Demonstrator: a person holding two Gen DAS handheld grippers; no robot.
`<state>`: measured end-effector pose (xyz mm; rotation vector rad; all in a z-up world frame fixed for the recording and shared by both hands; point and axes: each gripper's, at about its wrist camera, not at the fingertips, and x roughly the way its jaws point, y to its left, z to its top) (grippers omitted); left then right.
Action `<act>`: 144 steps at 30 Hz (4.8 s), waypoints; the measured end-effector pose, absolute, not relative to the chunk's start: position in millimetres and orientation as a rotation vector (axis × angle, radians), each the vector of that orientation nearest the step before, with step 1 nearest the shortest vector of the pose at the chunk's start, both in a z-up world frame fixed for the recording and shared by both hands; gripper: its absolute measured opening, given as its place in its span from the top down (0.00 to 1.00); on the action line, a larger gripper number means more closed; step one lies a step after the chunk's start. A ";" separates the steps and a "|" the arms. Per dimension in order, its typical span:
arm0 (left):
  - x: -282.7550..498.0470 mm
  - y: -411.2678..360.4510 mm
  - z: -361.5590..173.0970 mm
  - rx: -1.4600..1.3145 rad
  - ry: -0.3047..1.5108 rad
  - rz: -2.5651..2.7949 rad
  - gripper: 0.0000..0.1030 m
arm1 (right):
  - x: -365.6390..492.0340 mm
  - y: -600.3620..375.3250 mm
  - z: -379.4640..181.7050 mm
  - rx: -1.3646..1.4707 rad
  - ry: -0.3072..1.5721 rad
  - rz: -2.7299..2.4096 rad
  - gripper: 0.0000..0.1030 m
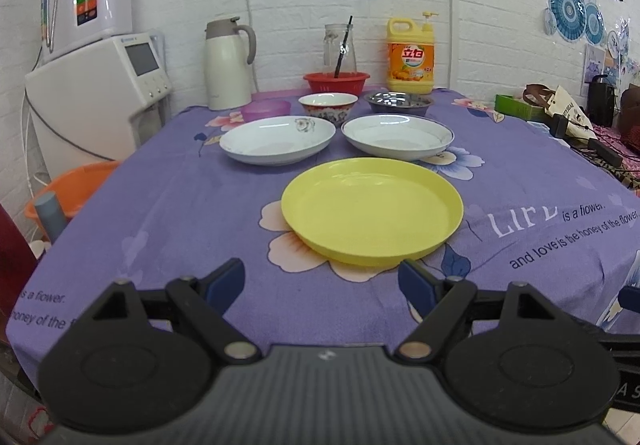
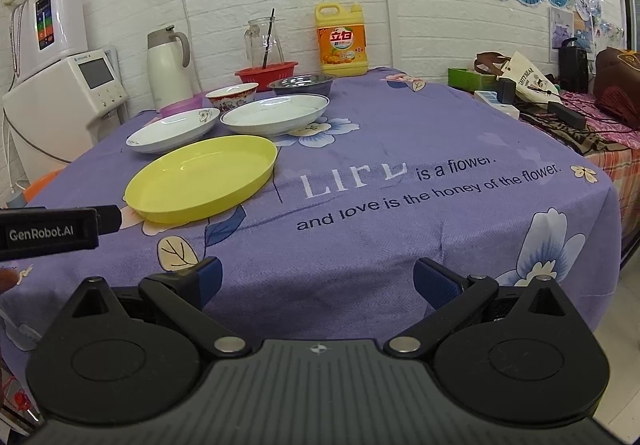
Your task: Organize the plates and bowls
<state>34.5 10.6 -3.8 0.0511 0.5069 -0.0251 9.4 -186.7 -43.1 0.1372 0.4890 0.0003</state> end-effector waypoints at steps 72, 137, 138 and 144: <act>200.9 121.3 -24.2 -0.049 0.676 0.002 0.64 | 203.1 -55.5 -36.6 -0.074 0.617 0.382 0.00; 365.5 160.1 -14.1 -0.120 0.727 -0.021 0.53 | 387.7 -26.4 -23.0 -0.209 0.633 0.571 0.00; 365.0 158.7 -14.3 -0.116 0.722 -0.012 0.53 | 387.4 -26.1 -22.8 -0.209 0.634 0.572 0.00; 368.3 154.9 -11.7 -0.122 0.736 0.021 0.57 | 389.5 -22.4 -18.5 -0.203 0.662 0.561 0.00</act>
